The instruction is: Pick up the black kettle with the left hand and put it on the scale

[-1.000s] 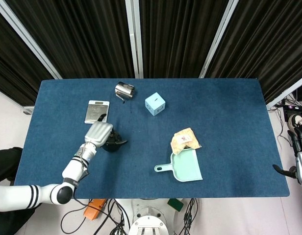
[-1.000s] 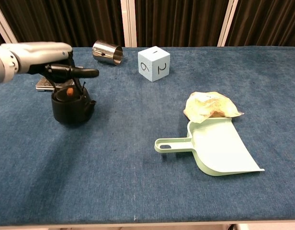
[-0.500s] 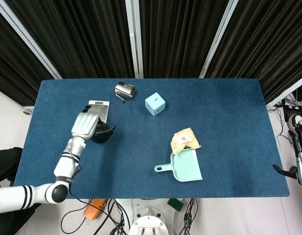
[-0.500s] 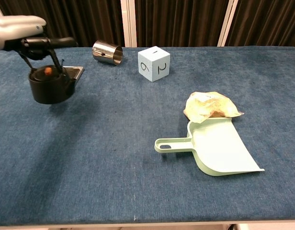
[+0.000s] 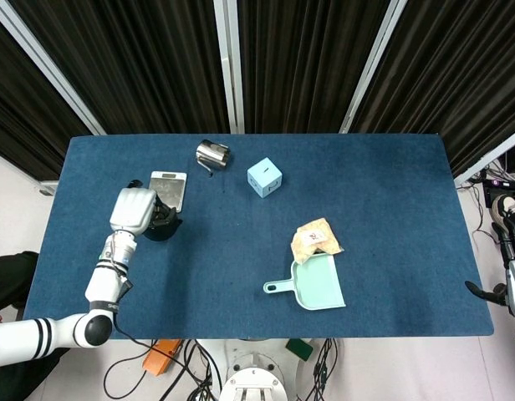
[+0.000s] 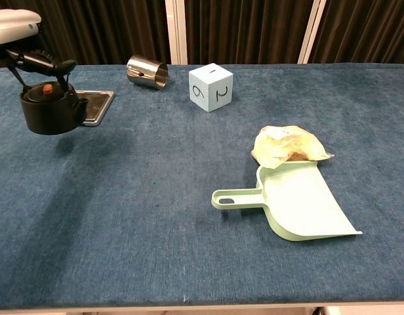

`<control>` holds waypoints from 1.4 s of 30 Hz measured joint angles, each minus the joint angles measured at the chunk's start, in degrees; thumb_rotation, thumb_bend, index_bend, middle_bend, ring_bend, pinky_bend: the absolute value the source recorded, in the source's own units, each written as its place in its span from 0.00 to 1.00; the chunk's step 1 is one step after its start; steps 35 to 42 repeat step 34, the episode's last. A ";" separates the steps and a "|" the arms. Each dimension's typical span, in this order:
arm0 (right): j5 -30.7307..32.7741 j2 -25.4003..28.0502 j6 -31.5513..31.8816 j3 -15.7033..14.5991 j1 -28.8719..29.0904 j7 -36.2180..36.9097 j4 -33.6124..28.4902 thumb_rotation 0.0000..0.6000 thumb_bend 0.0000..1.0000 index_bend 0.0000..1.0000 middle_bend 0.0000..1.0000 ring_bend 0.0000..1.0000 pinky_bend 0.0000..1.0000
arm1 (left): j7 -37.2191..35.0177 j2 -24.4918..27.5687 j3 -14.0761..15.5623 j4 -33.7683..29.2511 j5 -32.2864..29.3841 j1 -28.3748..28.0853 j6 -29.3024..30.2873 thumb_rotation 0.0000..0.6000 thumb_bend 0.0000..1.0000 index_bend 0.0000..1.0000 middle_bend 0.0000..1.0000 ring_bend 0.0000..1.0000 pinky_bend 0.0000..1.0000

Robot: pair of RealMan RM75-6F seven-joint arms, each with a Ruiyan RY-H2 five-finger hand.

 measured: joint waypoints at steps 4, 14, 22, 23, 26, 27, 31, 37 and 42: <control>0.01 -0.01 -0.08 -0.03 -0.03 0.03 0.02 1.00 0.02 0.00 0.00 0.00 0.00 | -0.08 -0.01 -0.09 0.14 0.57 0.34 0.31 0.60 0.42 1.00 1.00 1.00 0.33; -0.23 0.02 0.13 -0.07 -0.17 0.18 -0.01 1.00 0.02 0.00 0.00 0.00 0.00 | 1.49 0.60 0.75 -0.17 2.19 1.11 0.50 0.70 0.45 1.00 1.00 1.00 0.48; -0.41 0.09 0.43 -0.11 -0.37 0.31 0.02 1.00 0.02 0.00 0.00 0.00 0.00 | 4.40 1.13 1.89 -0.42 2.70 1.43 0.77 0.71 0.45 1.00 1.00 1.00 0.49; -0.41 0.09 0.49 -0.10 -0.41 0.34 0.03 1.00 0.02 0.00 0.00 0.00 0.00 | 5.01 1.18 2.09 -0.39 2.79 1.47 0.92 0.71 0.45 1.00 1.00 1.00 0.49; -0.53 0.11 0.62 -0.12 -0.47 0.38 -0.01 1.00 0.02 0.00 0.00 0.00 0.00 | 6.62 1.19 2.52 -0.35 2.88 1.63 1.57 0.71 0.45 1.00 1.00 1.00 0.49; -0.57 0.11 0.64 -0.12 -0.49 0.39 -0.02 1.00 0.02 0.00 0.00 0.00 0.00 | 7.04 1.17 2.63 -0.35 2.88 1.71 1.80 0.71 0.46 1.00 1.00 1.00 0.49; -0.61 0.11 0.68 -0.16 -0.56 0.49 0.06 1.00 0.02 0.00 0.00 0.00 0.00 | 7.12 1.15 2.66 -0.61 2.59 2.06 2.04 0.71 0.46 1.00 1.00 1.00 0.49; -0.60 0.14 0.64 -0.17 -0.58 0.55 0.11 1.00 0.02 0.00 0.00 0.00 0.00 | 7.49 1.01 2.52 -0.62 2.55 2.38 2.45 0.70 0.45 1.00 1.00 1.00 0.49; -0.60 0.14 0.64 -0.17 -0.58 0.55 0.11 1.00 0.02 0.00 0.00 0.00 0.00 | 7.49 1.01 2.52 -0.62 2.55 2.38 2.45 0.70 0.45 1.00 1.00 1.00 0.49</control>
